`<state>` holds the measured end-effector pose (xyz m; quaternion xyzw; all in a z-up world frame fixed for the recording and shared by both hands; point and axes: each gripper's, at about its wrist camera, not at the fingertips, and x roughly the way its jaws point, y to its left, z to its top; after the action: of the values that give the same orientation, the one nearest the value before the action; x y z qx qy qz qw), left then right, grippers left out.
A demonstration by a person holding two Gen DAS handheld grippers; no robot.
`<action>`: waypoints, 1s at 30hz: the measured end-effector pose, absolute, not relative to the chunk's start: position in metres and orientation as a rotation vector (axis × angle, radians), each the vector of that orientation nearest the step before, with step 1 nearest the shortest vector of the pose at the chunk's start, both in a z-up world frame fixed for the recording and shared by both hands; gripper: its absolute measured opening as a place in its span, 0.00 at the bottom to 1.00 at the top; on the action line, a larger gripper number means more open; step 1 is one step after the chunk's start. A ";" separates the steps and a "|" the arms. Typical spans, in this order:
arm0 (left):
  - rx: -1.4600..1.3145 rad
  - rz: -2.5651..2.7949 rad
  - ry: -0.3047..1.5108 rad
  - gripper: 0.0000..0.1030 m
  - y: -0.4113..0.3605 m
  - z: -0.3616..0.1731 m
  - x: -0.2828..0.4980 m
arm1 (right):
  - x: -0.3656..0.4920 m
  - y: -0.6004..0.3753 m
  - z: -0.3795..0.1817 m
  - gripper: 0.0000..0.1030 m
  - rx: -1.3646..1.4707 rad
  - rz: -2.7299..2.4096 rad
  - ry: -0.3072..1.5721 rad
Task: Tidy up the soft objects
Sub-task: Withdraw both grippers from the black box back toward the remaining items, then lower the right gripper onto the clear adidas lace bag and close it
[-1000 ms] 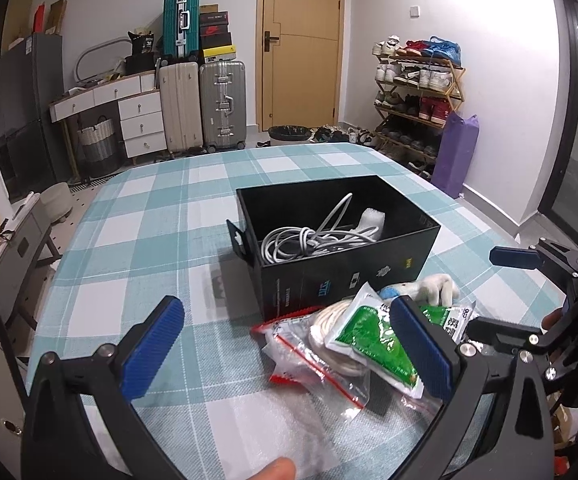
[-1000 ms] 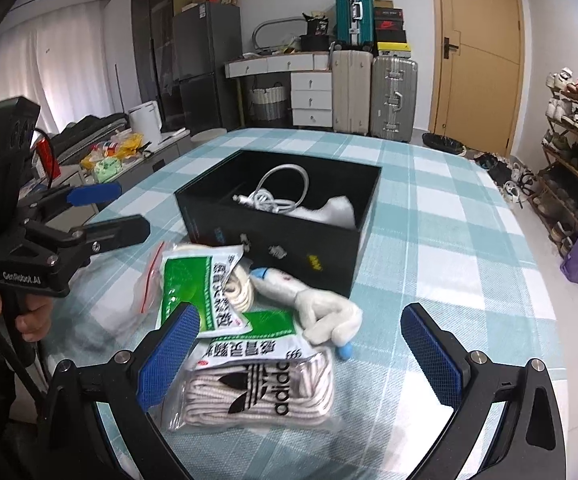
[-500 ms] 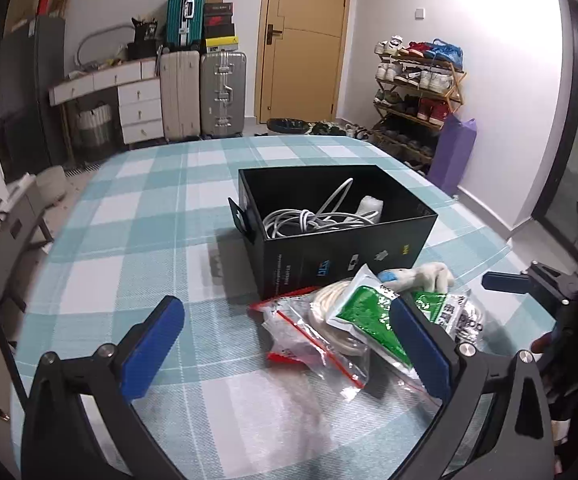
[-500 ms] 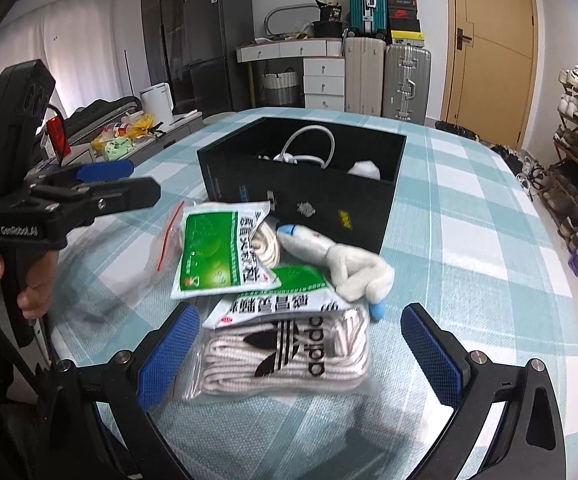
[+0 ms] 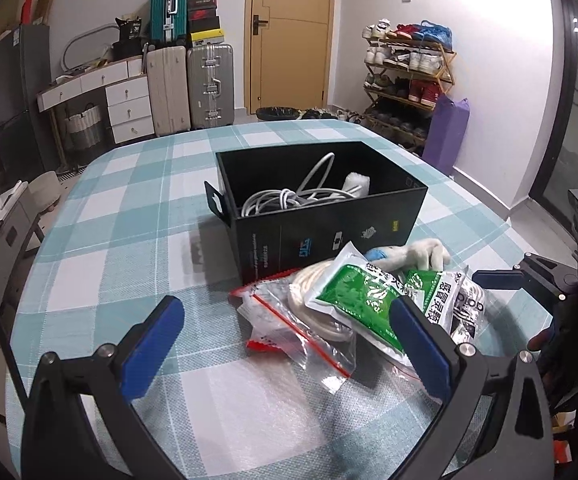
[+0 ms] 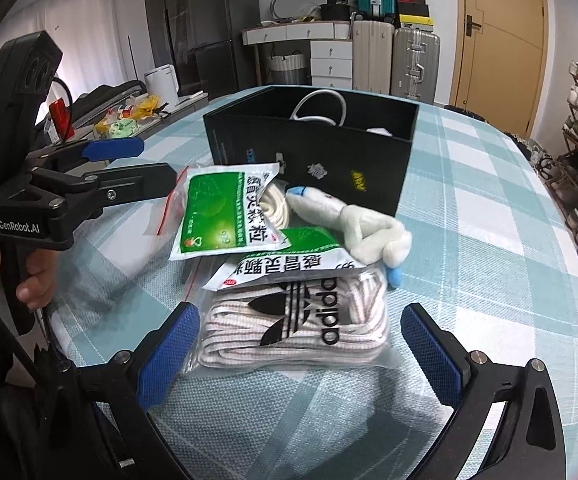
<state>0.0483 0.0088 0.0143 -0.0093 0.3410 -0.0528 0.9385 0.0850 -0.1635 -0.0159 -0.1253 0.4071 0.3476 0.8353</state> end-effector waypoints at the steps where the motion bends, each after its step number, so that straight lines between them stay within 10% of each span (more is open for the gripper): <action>1: -0.014 -0.106 0.697 1.00 0.008 0.014 0.048 | 0.084 -0.162 -0.017 0.99 -0.270 0.740 0.867; 30: -0.022 -0.113 0.711 1.00 0.011 0.010 0.050 | 0.086 -0.140 -0.029 0.99 -0.390 0.774 0.919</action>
<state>0.0505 0.0115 0.0095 -0.0107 0.3477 -0.0553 0.9359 0.0862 -0.1397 -0.0292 -0.1821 0.4294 0.3618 0.8072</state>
